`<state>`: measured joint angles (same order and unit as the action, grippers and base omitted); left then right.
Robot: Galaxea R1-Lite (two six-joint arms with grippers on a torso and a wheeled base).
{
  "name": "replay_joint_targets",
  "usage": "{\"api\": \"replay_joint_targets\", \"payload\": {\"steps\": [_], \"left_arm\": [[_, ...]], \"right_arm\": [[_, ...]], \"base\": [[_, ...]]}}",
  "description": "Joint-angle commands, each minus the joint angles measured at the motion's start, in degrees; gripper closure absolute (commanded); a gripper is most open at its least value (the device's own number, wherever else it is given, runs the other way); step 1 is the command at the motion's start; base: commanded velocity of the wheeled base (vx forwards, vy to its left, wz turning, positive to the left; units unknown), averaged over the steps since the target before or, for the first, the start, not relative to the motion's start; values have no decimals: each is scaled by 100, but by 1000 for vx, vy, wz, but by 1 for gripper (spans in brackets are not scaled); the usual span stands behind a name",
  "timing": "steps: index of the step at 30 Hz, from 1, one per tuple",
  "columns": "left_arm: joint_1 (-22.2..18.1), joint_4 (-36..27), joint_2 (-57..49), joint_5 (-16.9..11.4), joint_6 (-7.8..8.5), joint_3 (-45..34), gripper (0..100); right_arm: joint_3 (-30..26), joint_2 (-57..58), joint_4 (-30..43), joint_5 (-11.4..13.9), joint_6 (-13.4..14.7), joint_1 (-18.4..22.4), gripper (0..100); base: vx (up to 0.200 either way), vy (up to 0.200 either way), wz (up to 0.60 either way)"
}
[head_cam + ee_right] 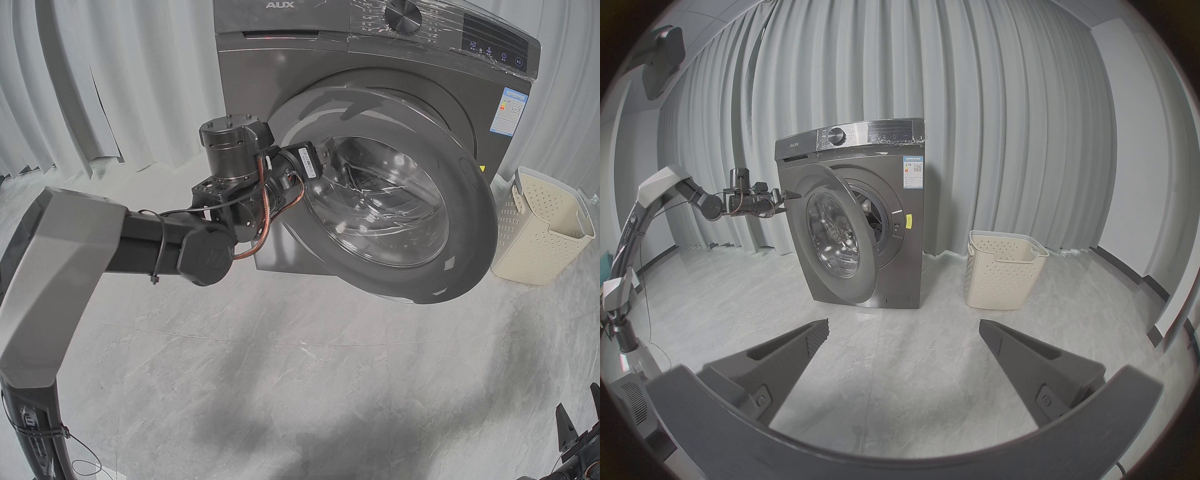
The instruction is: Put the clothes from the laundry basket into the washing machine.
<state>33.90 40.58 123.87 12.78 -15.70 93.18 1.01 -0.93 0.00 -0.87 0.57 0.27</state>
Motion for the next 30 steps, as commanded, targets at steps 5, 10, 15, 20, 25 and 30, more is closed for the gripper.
{"api": "replay_joint_targets", "payload": {"steps": [5, 10, 15, 20, 25, 30], "left_arm": [[829, 20, -3879, -223, -12, -4634, 0], [328, -191, -5980, -478, 885, -6497, 0], [-630, -305, -7272, -610, 1517, -7578, 0], [-1685, -551, -8652, -636, 1790, -8536, 0], [-2327, -692, -9636, -680, 1843, -9318, 0], [-2898, -1852, -10726, -777, 1860, -9318, 0]], "right_arm": [[-101, 93, 9, -1, 4, 0, 0], [-101, 93, 9, -1, 4, 0, 0], [-101, 93, 9, -1, 4, 0, 0], [-101, 84, 0, 7, -49, 8, 0], [-101, 84, 0, 7, -31, 17, 0], [-101, 84, 9, 7, -5, 17, 0]], "base": [[0, 0, 0], [0, 0, 0], [0, 0, 0], [0, 0, 0], [0, 0, 0], [0, 0, 0]]}}
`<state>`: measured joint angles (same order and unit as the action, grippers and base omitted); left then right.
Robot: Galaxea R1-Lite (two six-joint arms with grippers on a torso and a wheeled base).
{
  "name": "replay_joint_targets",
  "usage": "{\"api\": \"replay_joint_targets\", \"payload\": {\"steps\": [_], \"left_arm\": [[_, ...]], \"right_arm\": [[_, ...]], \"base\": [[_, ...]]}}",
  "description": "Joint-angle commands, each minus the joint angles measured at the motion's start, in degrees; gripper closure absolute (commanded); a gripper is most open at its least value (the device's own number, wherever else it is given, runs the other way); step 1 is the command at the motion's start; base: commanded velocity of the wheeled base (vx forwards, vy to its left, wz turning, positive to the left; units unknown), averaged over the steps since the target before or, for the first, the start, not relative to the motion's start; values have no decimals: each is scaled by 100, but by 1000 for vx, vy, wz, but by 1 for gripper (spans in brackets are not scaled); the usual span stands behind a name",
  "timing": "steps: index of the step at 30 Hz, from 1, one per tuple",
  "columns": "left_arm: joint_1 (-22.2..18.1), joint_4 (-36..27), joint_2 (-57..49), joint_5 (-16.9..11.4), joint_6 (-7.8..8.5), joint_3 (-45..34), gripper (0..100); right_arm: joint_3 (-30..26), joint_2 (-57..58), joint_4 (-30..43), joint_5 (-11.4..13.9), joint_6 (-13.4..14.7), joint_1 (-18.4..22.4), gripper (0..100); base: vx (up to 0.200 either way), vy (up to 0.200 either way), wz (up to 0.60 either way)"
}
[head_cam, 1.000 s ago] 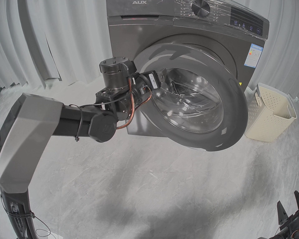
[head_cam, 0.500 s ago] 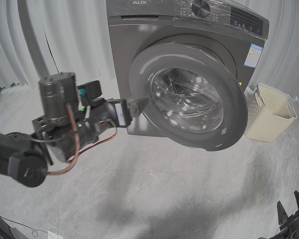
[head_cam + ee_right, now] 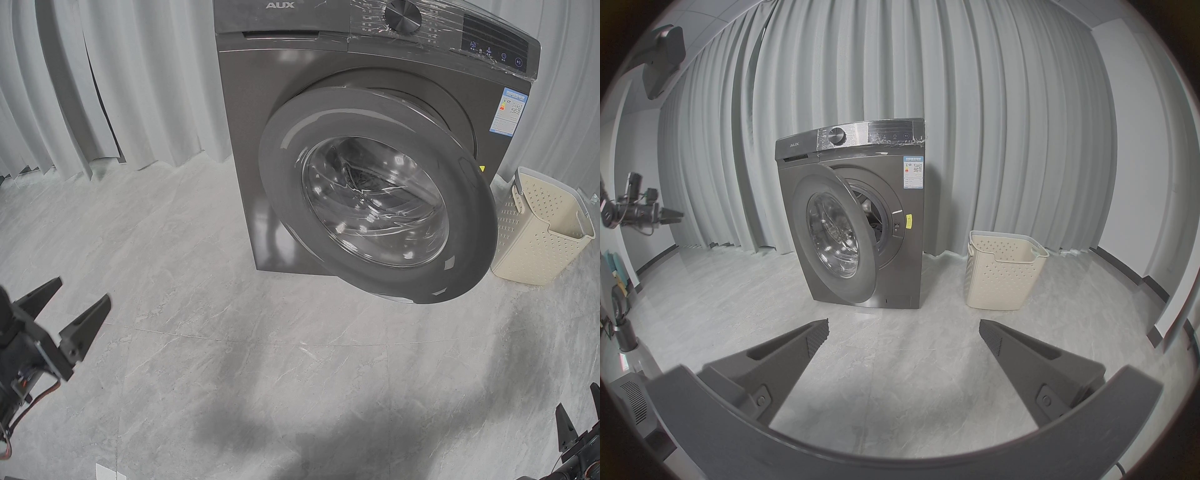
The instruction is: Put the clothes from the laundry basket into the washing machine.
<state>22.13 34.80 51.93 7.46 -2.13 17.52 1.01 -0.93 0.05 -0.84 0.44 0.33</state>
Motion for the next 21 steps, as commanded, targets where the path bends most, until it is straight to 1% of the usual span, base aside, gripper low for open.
{"api": "replay_joint_targets", "payload": {"steps": [1, 2, 3, 4, 5, 6, 7, 8, 9, 17, 19, 21], "left_arm": [[-1870, -1600, -3778, -359, 512, -1752, 0], [-1993, -1960, -4077, -509, 521, -1752, 0], [-2098, -2487, -4490, -676, 547, -1752, 0], [-2151, -2856, -4745, -746, 574, -1752, 0], [-2221, -3603, -5193, -860, 521, -1752, 0], [-2221, -3823, -5193, -860, 495, -1673, 0], [-2230, -3665, -5193, -834, 442, -1708, 0], [-2230, -3665, -5193, -834, 442, -1708, 0], [-2230, -3436, -5193, -772, 363, -1752, 0], [-2230, -3498, -5193, -728, 310, -1752, 0], [-2230, -3498, -5193, -711, 248, -1752, 0], [-2248, -3489, -5193, -685, 231, -1752, 0]], "right_arm": [[-101, 84, 4, 5, 18, 2, 0], [-101, 84, 4, 5, 18, 2, 0], [-101, 84, 4, 5, 18, 2, 0], [-101, 84, 4, 5, 18, 2, 0], [-101, 84, 13, 5, 26, 2, 0], [-101, 84, 4, 14, 18, 2, 0], [-101, 84, 4, 14, 18, 2, 0], [-101, 84, 4, 14, 18, 2, 0], [-101, 84, 4, 14, 26, 2, 0], [-101, 93, 4, -13, 53, -7, 0], [-101, 93, 4, -13, 53, -7, 0], [-101, 93, 4, -13, 44, 2, 0]], "base": [[0, 0, 0], [0, 0, 0], [0, 0, 0], [0, 0, 0], [0, 0, 0], [0, 0, 0], [0, 0, 0], [0, 0, 0], [0, 0, 0], [0, 0, 0], [0, 0, 0], [0, 0, 0]]}}
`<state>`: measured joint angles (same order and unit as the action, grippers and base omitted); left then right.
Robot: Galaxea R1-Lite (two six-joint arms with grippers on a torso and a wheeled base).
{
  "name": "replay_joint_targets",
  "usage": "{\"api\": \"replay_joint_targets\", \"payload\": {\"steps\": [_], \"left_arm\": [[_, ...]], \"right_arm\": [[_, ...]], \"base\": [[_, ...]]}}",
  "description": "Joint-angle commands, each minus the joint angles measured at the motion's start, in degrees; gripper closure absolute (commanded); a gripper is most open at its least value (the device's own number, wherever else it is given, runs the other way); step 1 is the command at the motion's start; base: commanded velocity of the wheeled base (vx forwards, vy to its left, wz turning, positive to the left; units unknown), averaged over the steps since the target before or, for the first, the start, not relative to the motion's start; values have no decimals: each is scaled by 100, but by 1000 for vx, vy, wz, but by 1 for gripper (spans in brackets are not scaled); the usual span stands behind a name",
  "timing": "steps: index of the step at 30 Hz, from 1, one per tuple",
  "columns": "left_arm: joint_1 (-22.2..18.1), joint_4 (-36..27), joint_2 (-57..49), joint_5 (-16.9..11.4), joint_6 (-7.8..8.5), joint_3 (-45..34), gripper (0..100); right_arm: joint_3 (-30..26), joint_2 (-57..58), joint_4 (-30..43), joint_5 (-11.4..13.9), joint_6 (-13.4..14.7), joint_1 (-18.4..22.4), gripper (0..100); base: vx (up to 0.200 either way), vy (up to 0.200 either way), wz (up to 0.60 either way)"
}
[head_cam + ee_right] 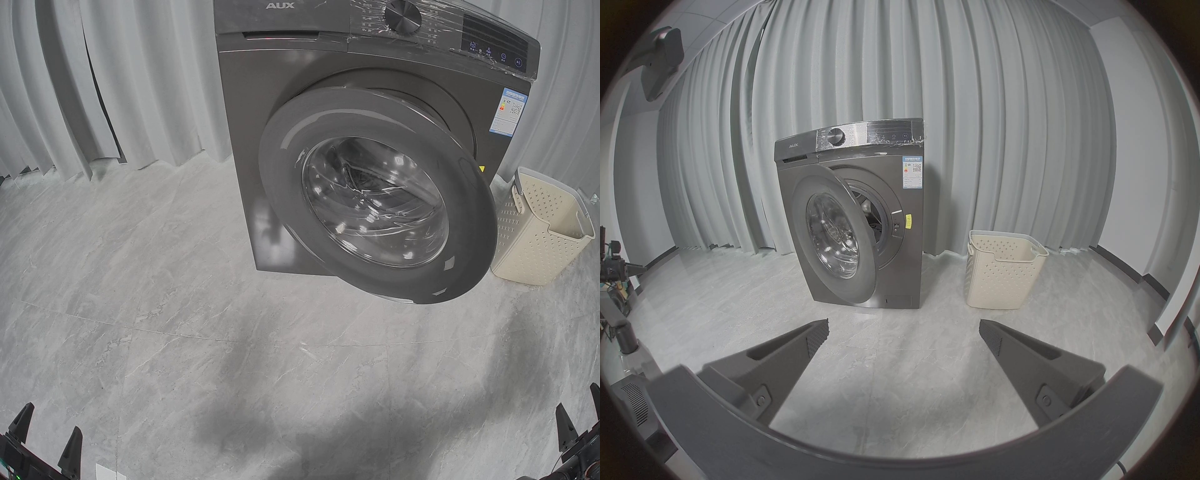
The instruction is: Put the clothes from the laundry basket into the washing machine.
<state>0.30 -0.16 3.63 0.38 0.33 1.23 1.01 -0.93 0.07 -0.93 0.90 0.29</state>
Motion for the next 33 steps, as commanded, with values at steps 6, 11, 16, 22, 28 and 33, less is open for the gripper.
{"api": "replay_joint_targets", "payload": {"steps": [6, 11, 16, 22, 28, 33], "left_arm": [[-30, -2, -337, -73, 11, -123, 0], [-39, 7, -354, -82, 90, -123, 0], [-30, -11, -354, -82, 55, -123, 0], [-39, 7, -346, -20, 20, -123, 0], [-39, 7, -346, -29, 90, -123, 0], [-39, 7, -346, -38, 178, -123, 0]], "right_arm": [[-101, 84, 1, 22, -11, 6, 0], [-101, 93, -16, 75, -55, 6, 0], [-101, 93, -16, 49, -55, 6, 0], [479, 93, -570, 57, -20, 6, 0], [874, -162, 582, 822, 15, -29, 0], [1024, -1683, 459, 1640, -81, -38, 0]], "base": [[0, 0, 0], [0, 0, 0], [0, 0, 0], [0, -133, 0], [0, -200, 0], [0, -200, 0]]}}
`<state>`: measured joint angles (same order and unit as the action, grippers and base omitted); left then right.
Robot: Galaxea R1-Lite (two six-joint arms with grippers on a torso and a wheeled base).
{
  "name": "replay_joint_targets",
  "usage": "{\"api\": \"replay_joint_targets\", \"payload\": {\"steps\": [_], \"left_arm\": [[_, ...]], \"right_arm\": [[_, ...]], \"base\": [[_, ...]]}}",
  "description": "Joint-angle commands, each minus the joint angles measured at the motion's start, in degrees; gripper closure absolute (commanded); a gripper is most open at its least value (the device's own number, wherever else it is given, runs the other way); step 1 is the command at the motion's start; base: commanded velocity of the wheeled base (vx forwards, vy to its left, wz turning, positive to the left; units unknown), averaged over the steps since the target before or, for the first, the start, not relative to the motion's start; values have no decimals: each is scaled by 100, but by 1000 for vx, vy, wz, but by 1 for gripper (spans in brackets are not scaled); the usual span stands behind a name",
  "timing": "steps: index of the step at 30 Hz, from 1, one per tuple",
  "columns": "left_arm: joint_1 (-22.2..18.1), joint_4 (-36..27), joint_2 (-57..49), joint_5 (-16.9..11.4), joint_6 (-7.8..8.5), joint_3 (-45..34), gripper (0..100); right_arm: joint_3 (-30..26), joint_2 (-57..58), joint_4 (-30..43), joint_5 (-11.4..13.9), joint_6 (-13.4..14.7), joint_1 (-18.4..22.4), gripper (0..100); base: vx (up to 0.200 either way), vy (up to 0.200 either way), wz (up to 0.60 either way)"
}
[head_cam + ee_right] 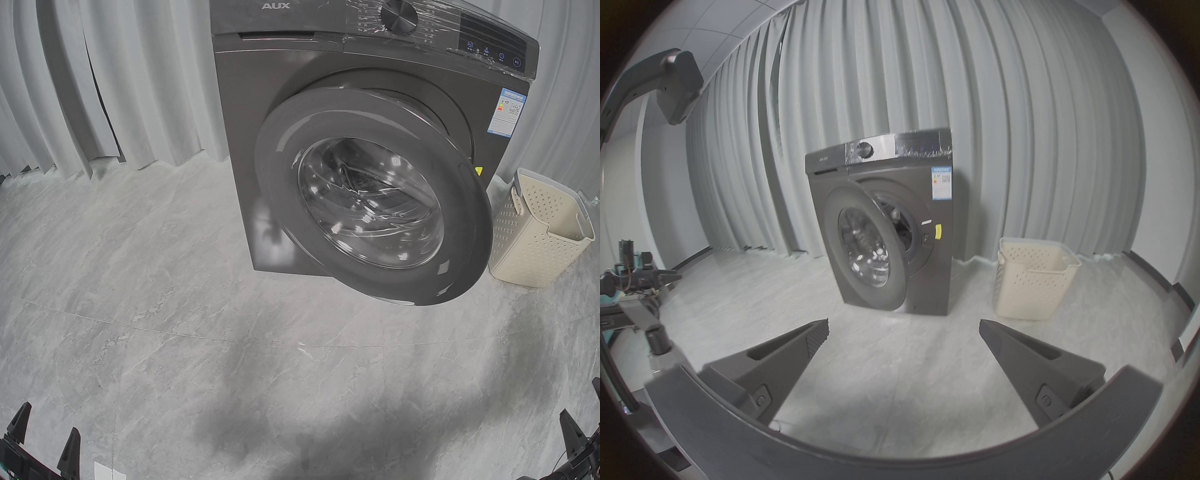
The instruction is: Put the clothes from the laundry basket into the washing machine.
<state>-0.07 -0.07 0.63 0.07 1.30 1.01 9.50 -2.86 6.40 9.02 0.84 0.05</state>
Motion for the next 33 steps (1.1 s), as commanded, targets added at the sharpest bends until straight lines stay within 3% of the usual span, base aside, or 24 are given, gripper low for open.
{"api": "replay_joint_targets", "payload": {"steps": [1, 5, 7, 9, 13, 15, 17, 19, 22, 28, 30, 32, 33], "left_arm": [[-1, -1, -55, -7, 80, -101, 0], [-1, -1, -55, -7, 80, -101, 0], [-1, 7, -55, -7, 89, -101, 0], [-1, 7, -55, -7, 124, -101, 0], [-10, 7, -55, -7, 98, -101, 0], [-10, 7, -55, -7, 63, -101, 0], [-1, 7, -55, -7, 63, -101, 0], [-1, -1, -46, -7, -7, -101, 0], [-1, -1, -46, -7, -7, -101, 0], [7, -1, -46, -16, 1, -101, 0], [7, -1, -46, -16, 1, -101, 0], [7, -1, -46, -34, 1, -101, 0], [7, -1, -46, -34, 1, -101, 0]], "right_arm": [[193, -1849, -385, 750, -119, -14, 0], [281, -3458, -1624, 1137, -365, -66, 0], [298, -3941, -2002, 1216, -374, -198, 0], [360, -4662, -2618, 1234, -321, -813, 0], [536, -5259, -2890, 1163, -31, -1587, 0], [720, -5585, -2952, 1005, 144, -1868, 0], [729, -5602, -2960, 996, 153, -1886, 0], [984, -6086, -3215, 812, 285, -2255, 0], [1045, -6297, -3426, 750, 338, -2334, 0], [1212, -6973, -3997, 197, 382, -2800, 0], [1221, -7008, -4015, 170, 382, -2826, 0], [1318, -7378, -4279, -146, 470, -3107, 0], [1318, -7378, -4279, -146, 470, -3107, 0]], "base": [[0, -200, 0], [0, -200, 0], [0, -200, 0], [0, -200, 0], [0, -50, 0], [0, 0, 0], [0, 0, 0], [0, 0, 0], [200, 0, 0], [200, 0, 0], [200, 0, 0], [200, 0, 0], [200, 0, 0]]}}
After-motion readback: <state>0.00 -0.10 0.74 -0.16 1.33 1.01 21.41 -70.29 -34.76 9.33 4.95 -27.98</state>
